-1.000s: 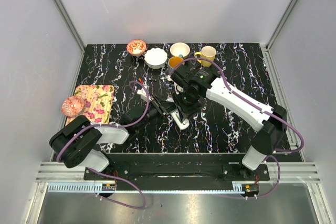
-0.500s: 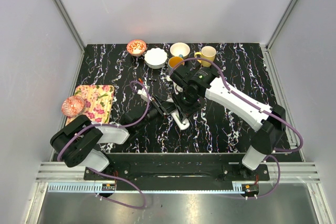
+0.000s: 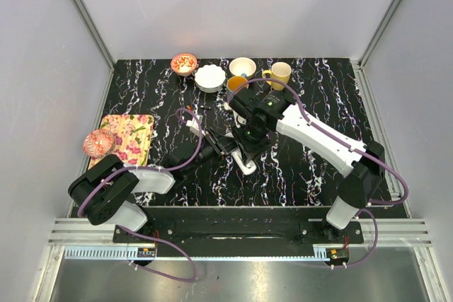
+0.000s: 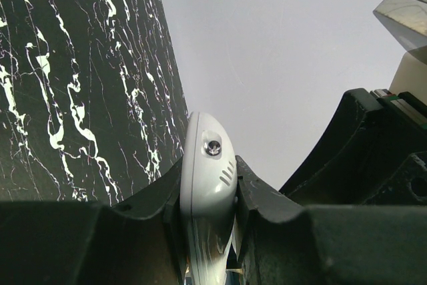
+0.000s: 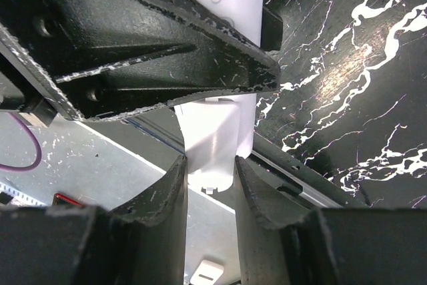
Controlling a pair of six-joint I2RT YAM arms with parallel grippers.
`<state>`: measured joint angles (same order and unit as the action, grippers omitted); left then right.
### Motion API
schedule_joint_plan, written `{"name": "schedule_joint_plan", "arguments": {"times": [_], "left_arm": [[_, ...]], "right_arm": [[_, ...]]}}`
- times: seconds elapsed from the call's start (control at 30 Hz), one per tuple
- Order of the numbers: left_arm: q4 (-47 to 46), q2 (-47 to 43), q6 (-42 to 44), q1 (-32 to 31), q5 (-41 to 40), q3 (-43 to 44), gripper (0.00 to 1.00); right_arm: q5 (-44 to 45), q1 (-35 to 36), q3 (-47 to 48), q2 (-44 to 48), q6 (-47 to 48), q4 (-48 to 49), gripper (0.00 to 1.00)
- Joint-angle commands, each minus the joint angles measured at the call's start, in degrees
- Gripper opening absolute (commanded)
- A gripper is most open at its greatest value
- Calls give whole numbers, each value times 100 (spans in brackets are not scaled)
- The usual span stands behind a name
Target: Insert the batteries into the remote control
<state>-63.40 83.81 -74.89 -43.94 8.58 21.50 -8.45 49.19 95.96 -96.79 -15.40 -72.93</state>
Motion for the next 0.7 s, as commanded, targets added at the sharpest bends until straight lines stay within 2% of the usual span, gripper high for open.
{"name": "schedule_joint_plan", "arguments": {"times": [0.0, 0.67], "left_arm": [[-428, 48, -78, -62, 162, 294, 0], [-428, -154, -87, -71, 293, 250, 0]], "right_arm": [[106, 100, 19, -24, 98, 103, 0], [564, 117, -34, -111, 81, 68, 0]]}}
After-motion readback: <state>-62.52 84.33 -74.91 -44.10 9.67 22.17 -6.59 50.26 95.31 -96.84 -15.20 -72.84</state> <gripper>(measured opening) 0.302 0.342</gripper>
